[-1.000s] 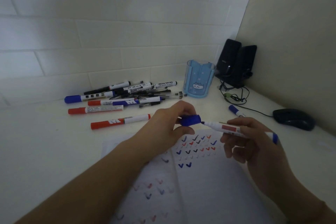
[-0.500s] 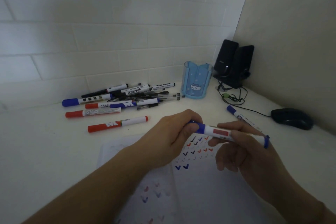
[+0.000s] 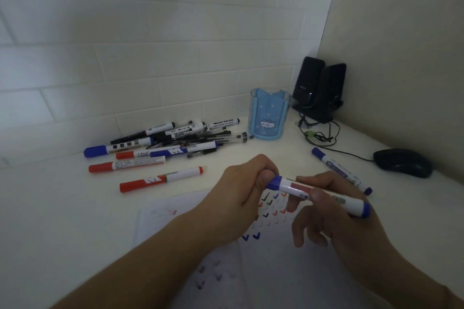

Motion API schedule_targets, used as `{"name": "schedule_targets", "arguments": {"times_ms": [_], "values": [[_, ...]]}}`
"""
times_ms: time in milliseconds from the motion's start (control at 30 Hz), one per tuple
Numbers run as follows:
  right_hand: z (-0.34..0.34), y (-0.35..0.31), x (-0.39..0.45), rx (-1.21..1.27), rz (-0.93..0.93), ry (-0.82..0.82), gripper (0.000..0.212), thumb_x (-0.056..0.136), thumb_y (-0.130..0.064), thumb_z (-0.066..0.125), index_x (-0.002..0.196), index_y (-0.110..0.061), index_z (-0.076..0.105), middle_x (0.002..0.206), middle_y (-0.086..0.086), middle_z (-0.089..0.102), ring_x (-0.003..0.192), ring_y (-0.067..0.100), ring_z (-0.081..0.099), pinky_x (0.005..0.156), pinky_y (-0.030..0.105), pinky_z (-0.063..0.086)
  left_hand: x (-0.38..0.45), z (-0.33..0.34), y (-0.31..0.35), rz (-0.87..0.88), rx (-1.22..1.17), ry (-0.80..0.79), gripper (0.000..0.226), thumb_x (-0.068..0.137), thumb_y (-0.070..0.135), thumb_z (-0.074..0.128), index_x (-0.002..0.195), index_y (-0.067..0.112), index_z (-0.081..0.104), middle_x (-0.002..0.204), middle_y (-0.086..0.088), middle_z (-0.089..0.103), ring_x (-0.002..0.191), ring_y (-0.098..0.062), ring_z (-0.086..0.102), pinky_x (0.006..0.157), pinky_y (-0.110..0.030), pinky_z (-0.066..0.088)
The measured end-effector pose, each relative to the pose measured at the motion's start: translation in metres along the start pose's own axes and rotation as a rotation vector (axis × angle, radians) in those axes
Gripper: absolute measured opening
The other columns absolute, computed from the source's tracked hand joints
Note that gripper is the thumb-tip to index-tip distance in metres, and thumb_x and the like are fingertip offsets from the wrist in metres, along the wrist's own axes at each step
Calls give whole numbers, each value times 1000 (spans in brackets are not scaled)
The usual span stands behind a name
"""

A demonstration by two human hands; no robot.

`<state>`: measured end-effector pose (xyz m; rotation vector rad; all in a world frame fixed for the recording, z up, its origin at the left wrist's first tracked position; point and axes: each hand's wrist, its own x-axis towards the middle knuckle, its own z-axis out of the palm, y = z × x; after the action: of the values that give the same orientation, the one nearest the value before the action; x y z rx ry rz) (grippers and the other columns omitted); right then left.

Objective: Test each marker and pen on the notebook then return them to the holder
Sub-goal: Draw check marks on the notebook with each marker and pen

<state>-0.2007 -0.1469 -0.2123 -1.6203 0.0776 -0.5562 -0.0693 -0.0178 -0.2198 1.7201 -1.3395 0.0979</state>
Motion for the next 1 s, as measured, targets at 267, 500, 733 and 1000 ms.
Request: {"name": "schedule_targets", "arguments": {"times_ms": [267,500,733,1000], "values": [[-32,-8,10,-439,41,-6,15,86,-25,63,88,-34,74,81,-7,73,60,21,59,50,30,46,2,-23,-18,-33,243,-49,14,98,36,36,103,35,49,88,26,48,83,10,47,70,-6,33],[-86,12,27,-870,-44,558,11,82,-27,69,91,-29,64,85,-14,66,72,0,61,60,15,44,0,-48,-50,-343,718,211,33,94,37,48,125,25,53,123,1,56,114,-20,48,100,-44,38],[-110,43,35,-1113,334,522,14,82,-47,61,90,-37,54,89,-11,59,83,15,55,87,41,48,-12,-76,-80,-796,856,130,25,90,29,49,113,23,58,123,-4,51,117,-32,42,103,-57,28],[-112,45,36,-1149,370,501,11,84,-50,56,92,-42,54,92,-7,60,83,17,51,85,37,40,-8,-86,-88,-904,736,142,27,83,18,58,109,23,67,125,-5,46,120,-30,41,108,-52,28]]}}
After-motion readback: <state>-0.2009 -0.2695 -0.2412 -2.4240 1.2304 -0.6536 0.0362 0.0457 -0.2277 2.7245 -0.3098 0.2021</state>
